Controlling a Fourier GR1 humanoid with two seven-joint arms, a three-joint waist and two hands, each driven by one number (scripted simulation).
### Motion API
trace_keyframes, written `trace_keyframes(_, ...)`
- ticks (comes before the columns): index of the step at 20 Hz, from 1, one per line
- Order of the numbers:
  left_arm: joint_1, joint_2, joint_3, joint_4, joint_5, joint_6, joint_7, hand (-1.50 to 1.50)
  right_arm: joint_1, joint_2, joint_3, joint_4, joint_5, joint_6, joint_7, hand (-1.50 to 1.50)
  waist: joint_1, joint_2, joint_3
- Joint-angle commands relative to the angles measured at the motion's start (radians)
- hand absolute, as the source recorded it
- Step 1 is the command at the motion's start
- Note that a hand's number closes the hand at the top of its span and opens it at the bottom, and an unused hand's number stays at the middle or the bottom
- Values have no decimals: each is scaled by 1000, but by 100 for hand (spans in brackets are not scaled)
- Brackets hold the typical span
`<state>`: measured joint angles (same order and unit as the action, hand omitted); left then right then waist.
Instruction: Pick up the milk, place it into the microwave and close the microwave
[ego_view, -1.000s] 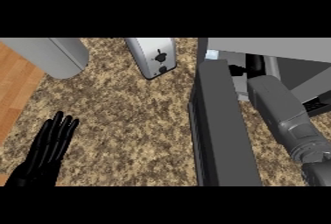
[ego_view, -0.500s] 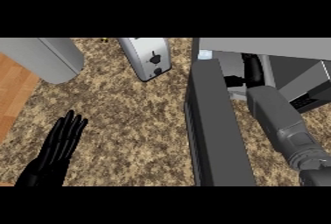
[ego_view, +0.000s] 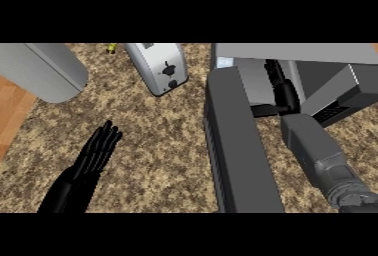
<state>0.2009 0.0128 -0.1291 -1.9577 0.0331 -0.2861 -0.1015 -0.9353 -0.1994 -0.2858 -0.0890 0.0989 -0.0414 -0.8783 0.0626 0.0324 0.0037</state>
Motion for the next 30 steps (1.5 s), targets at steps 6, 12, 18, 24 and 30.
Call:
trace_keyframes(6,-87,46,-70,170,-56,-98,-55,150,123,22,-3,-27,-10,95,-96,-150,-36,-17,-2)
trace_keyframes(12,-149,-2,-144,212,-123,-67,9,150,216,12,30,-122,-6,157,-109,-150,-63,-33,-4)
trace_keyframes(18,-244,-12,-196,389,-271,27,-61,150,376,-10,76,-244,2,223,-141,-150,-84,-38,-5)
trace_keyframes(24,-320,-12,-248,568,-263,-18,-74,150,524,-29,112,-436,-15,274,-120,-150,-110,-44,-7)
trace_keyframes(30,-340,-13,-431,707,-176,82,-148,150,637,-59,115,-718,-89,310,37,-150,-105,-41,-7)
